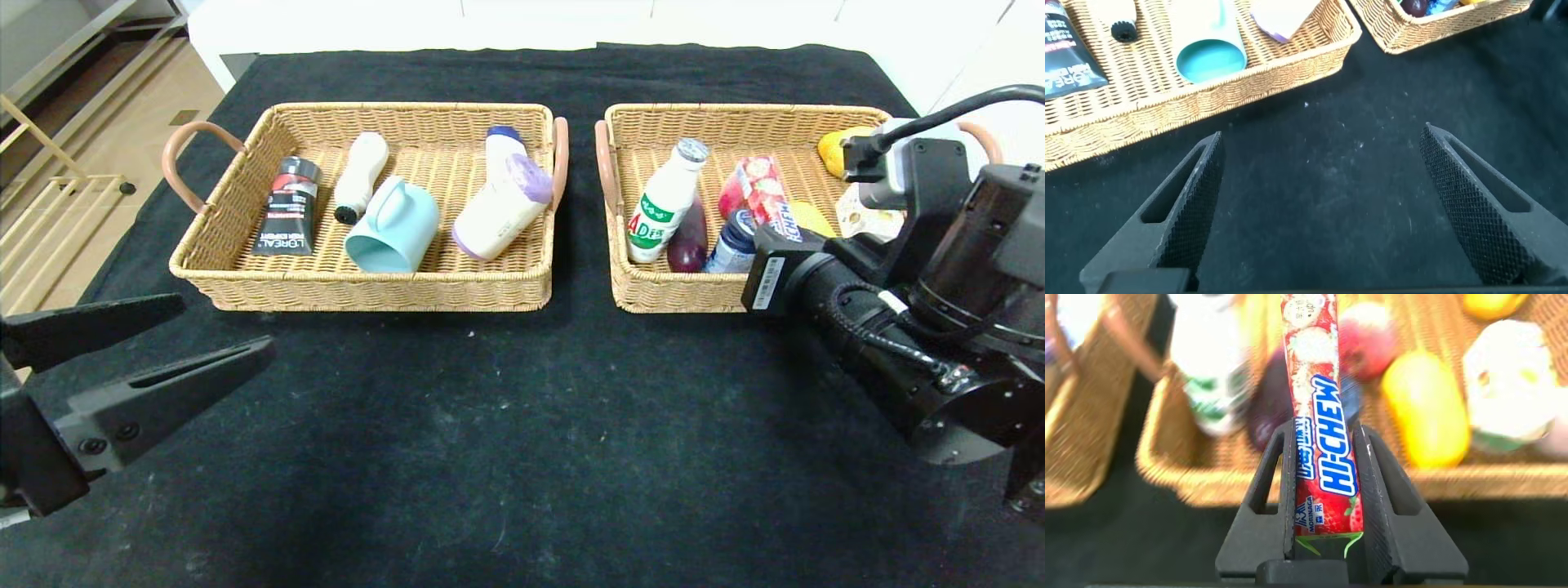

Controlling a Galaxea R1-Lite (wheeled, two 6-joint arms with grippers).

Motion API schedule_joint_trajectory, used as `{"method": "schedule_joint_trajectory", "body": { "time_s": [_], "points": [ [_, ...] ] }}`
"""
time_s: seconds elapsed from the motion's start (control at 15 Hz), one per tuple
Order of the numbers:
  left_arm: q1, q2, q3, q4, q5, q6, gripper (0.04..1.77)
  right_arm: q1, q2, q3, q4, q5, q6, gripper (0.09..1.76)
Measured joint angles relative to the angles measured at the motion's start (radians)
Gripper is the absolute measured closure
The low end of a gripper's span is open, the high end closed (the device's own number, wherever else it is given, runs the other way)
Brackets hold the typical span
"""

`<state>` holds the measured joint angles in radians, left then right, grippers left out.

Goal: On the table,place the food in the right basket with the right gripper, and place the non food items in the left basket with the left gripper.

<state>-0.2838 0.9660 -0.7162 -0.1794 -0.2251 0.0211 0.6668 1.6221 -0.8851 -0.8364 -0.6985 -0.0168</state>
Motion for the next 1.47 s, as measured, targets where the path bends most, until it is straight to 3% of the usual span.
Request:
{"method": "schedule_joint_trajectory", "body": {
  "time_s": [0.47, 0.8, 1.07, 1.33, 1.47],
  "points": [
    [-0.017, 0.007, 0.006, -0.001, 0.001, 0.0, 0.09, -0.21, 0.055, -0.108, -0.007, 0.116, 0.003, 1.31],
    [-0.02, 0.008, 0.006, 0.0, 0.0, 0.001, 0.09, -0.249, 0.11, -0.169, -0.003, 0.131, 0.006, 1.31],
    [-0.02, 0.007, 0.006, -0.001, 0.001, 0.001, 0.09, -0.25, 0.124, -0.181, -0.001, 0.131, 0.002, 0.85],
    [-0.02, -0.002, 0.003, 0.0, 0.004, 0.002, 0.09, -0.247, 0.113, -0.17, 0.013, 0.13, 0.0, 0.56],
    [-0.02, -0.021, 0.001, 0.003, 0.009, 0.002, 0.09, -0.239, 0.07, -0.157, 0.081, 0.134, 0.001, 0.47]
  ]
}}
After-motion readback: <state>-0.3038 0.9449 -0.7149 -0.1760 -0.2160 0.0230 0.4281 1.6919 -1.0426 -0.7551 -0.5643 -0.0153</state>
